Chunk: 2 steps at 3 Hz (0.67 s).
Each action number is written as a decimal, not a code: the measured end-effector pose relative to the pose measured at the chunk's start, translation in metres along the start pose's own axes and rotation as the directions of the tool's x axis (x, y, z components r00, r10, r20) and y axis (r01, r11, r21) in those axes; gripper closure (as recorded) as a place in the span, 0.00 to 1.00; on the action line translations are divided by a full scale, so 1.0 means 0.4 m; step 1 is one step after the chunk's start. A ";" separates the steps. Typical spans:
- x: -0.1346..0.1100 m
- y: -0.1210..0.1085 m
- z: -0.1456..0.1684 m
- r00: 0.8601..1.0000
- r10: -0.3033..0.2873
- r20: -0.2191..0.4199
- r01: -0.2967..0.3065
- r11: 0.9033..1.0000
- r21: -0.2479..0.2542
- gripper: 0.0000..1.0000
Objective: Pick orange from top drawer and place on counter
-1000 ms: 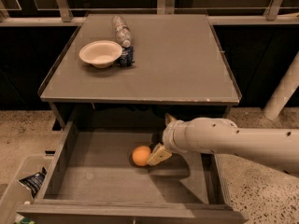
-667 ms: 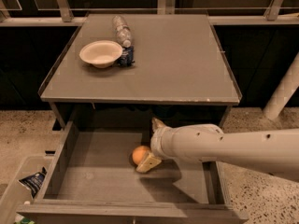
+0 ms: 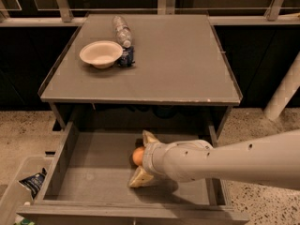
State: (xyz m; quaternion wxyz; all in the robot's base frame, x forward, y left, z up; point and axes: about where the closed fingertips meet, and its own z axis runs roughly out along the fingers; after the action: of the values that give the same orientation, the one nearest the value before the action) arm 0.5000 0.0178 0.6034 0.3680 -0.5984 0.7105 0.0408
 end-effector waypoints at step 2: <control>0.000 0.000 0.000 1.000 0.000 0.000 0.000 1.000 0.000 0.49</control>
Offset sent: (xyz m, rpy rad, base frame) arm 0.0000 0.0000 0.0000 0.0000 0.0000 0.0000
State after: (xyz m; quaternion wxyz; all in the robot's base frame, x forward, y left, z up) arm 0.5000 0.0178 0.6034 0.3681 -0.5985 0.7104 0.0408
